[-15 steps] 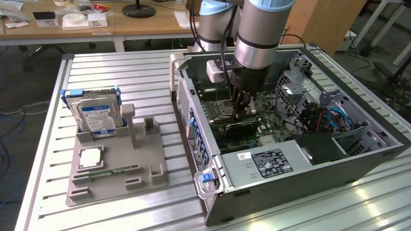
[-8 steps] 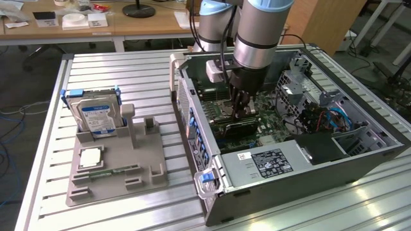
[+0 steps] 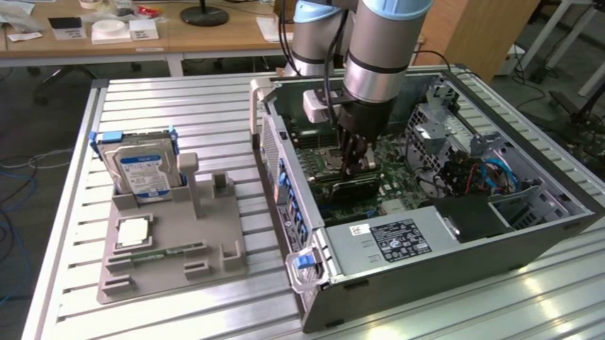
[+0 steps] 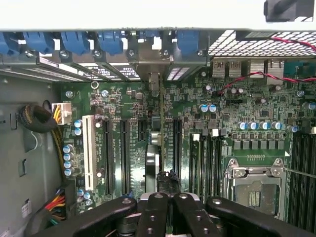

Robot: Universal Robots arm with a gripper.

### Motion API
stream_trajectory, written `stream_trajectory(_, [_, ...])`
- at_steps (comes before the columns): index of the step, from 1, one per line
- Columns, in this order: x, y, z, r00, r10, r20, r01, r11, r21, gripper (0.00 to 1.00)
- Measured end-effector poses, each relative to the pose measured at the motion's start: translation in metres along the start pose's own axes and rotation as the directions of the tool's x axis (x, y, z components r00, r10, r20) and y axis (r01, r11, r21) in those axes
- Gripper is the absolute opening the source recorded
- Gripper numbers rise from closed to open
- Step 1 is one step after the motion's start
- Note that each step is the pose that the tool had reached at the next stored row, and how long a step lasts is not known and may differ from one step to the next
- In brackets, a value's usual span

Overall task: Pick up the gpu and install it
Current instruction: 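Press down on the gpu until it lock into place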

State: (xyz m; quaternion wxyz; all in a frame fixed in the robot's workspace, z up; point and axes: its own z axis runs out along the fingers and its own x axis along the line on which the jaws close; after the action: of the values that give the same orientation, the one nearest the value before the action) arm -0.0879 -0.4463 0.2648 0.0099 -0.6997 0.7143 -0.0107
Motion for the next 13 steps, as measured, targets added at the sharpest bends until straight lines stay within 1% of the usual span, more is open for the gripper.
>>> stream_trajectory(4, [0.0, 0.0001, 0.0019, 1.0, 0.0, -0.0003, 0.0, 1.0, 0.0, 0.11])
stream_trajectory(13, [0.0, 0.0002, 0.0026, 1.0, 0.0, 0.0001, 0.0, 1.0, 0.0, 0.11])
